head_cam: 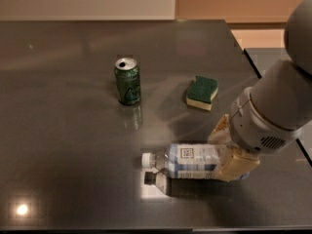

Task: Move blue plastic bottle near green can

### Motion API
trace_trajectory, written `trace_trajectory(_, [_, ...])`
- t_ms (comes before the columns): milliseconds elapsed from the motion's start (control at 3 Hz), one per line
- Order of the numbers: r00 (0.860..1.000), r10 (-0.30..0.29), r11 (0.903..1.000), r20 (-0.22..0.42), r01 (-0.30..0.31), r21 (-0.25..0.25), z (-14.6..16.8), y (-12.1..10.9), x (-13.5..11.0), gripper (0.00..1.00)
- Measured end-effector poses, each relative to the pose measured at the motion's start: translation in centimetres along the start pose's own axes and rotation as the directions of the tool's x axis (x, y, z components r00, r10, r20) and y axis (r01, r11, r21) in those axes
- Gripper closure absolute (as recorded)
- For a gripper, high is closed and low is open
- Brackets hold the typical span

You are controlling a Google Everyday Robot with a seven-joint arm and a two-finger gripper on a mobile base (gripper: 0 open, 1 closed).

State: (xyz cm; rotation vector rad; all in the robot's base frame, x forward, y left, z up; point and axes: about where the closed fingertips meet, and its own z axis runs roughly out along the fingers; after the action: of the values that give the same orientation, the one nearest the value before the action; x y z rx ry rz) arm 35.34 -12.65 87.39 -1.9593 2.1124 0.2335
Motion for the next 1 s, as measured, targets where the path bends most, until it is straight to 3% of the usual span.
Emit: trace_trajectory(1000, [0.996,0.081,0.9967,0.03,-0.081,0.0,1.1,-4.9,-6.9,1.0])
